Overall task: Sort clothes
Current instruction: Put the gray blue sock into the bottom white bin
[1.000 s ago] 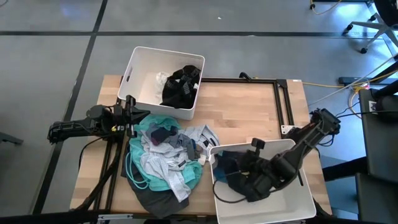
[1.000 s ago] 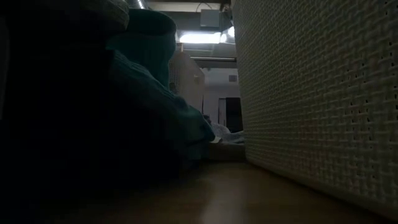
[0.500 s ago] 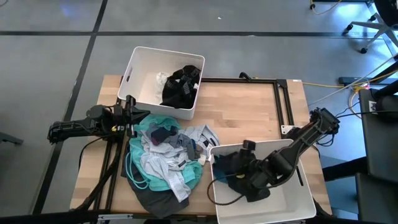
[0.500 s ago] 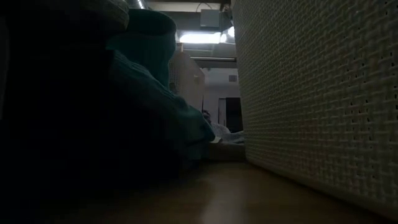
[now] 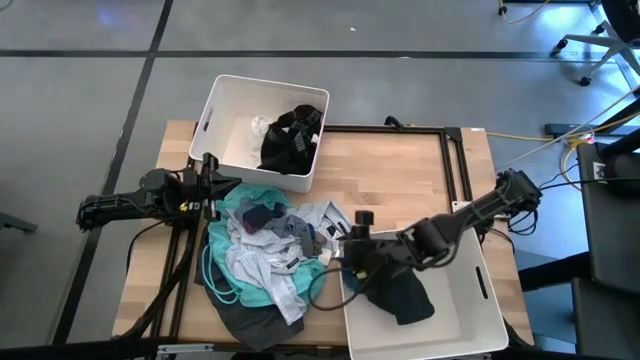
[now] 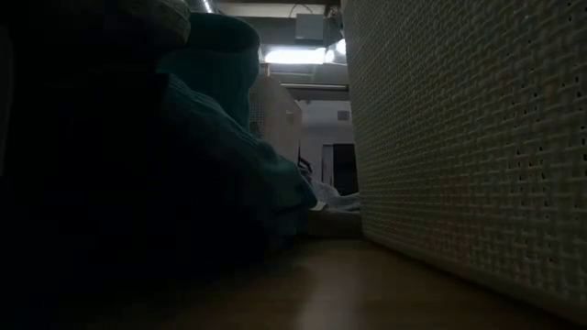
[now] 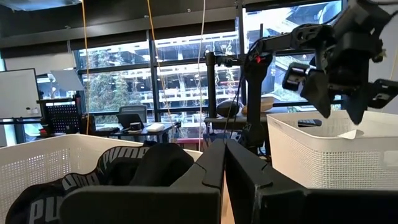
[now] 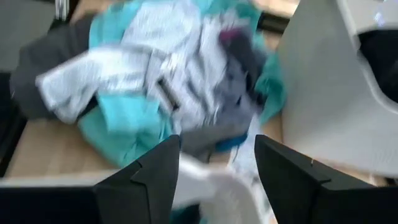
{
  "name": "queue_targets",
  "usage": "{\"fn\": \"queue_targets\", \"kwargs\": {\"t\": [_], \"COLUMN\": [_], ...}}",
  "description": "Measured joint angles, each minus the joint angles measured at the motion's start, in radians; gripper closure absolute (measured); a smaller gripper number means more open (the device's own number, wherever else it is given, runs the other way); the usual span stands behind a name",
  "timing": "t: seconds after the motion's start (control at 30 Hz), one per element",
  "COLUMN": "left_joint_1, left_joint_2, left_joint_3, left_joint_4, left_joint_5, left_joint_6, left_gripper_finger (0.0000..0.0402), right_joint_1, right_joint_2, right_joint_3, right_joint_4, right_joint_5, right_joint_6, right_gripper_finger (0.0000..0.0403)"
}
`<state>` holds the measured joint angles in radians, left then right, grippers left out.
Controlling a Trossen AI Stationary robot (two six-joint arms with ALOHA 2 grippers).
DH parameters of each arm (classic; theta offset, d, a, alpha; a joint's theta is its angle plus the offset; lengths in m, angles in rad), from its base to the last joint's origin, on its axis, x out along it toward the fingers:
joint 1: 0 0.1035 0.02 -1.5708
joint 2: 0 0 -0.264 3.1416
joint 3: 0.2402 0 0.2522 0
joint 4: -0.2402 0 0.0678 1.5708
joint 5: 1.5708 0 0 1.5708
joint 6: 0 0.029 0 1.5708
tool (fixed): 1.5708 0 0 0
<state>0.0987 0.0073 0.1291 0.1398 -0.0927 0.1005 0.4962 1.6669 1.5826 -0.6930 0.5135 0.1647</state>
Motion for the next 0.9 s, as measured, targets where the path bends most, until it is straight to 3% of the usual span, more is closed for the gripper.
{"fn": "queue_targets", "kwargs": {"t": [0.27, 0.43, 0.63, 0.9], "left_joint_1": [0.000, 0.000, 0.000, 0.000], "left_joint_2": [0.000, 0.000, 0.000, 0.000], "left_joint_3": [0.000, 0.000, 0.000, 0.000], "left_joint_4": [0.000, -0.001, -0.003, -0.003], "left_joint_5": [0.000, 0.000, 0.000, 0.000], "left_joint_6": [0.000, 0.000, 0.003, 0.004], "left_gripper_finger": [0.0398, 0.0398, 0.0398, 0.0398], "right_joint_1": [-0.113, -0.203, -0.319, -0.435], "right_joint_2": [0.000, 0.009, 0.080, 0.173], "right_joint_3": [0.000, 0.001, 0.001, 0.001], "right_joint_4": [0.223, 0.251, 0.245, 0.210], "right_joint_5": [0.001, -0.020, -0.126, -0.408], "right_joint_6": [-0.131, -0.099, -0.008, 0.180], "right_gripper_finger": [0.0193, 0.0193, 0.0194, 0.0194]}}
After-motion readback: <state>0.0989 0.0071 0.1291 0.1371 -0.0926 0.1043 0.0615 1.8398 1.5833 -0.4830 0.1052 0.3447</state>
